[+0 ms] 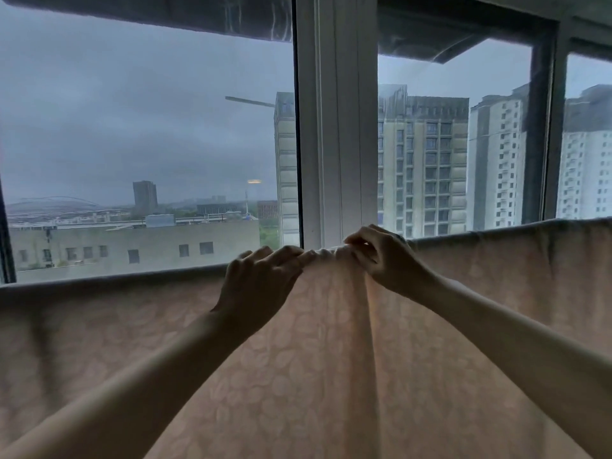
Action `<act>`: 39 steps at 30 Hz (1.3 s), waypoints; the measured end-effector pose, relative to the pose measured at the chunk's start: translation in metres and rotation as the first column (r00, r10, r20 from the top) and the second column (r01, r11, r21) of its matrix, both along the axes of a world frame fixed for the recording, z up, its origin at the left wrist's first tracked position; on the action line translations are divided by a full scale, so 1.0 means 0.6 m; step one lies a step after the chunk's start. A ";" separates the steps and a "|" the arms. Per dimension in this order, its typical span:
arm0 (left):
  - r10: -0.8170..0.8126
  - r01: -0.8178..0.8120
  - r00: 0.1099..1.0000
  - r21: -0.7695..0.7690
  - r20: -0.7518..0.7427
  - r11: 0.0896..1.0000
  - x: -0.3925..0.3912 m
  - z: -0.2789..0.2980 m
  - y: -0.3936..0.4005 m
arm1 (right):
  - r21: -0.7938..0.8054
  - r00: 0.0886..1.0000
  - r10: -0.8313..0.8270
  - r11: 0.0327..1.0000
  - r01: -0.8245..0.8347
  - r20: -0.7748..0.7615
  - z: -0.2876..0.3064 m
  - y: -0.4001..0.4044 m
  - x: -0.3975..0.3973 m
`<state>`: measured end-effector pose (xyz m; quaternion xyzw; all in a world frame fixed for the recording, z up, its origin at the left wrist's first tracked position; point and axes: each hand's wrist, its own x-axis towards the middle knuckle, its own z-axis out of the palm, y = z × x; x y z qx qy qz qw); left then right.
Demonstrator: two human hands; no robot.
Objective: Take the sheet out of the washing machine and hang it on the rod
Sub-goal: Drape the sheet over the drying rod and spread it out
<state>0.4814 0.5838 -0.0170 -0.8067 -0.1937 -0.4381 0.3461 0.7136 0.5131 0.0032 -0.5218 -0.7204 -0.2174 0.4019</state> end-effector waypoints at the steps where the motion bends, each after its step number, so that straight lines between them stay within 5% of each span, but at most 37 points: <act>1: -0.002 0.002 1.000 -0.001 0.007 1.000 -0.003 0.001 0.001 | -0.001 1.000 -0.028 1.000 0.028 0.014 0.001 0.003 0.002; 10: 0.010 -0.011 0.999 0.020 0.053 1.000 -0.015 0.001 0.002 | -0.115 0.991 0.038 0.992 -0.052 -0.126 0.014 0.001 0.007; 17: 0.023 -0.026 0.998 0.041 0.066 0.999 -0.015 -0.001 0.008 | -0.014 0.999 -0.028 1.000 0.028 -0.032 0.013 0.002 0.003; 26: -0.004 0.000 0.999 0.086 0.048 0.996 -0.015 -0.003 0.011 | 0.033 0.910 -0.402 0.916 0.401 0.098 0.031 -0.018 0.111; 34: 0.009 -0.013 0.999 0.076 0.042 0.997 -0.014 -0.004 0.018 | -0.016 0.972 -0.184 0.982 0.188 0.148 0.021 -0.006 0.064; 39: 0.021 -0.025 0.999 0.104 0.037 0.994 -0.014 -0.007 0.020 | -0.011 0.984 -0.168 0.986 0.169 0.053 0.024 -0.003 0.070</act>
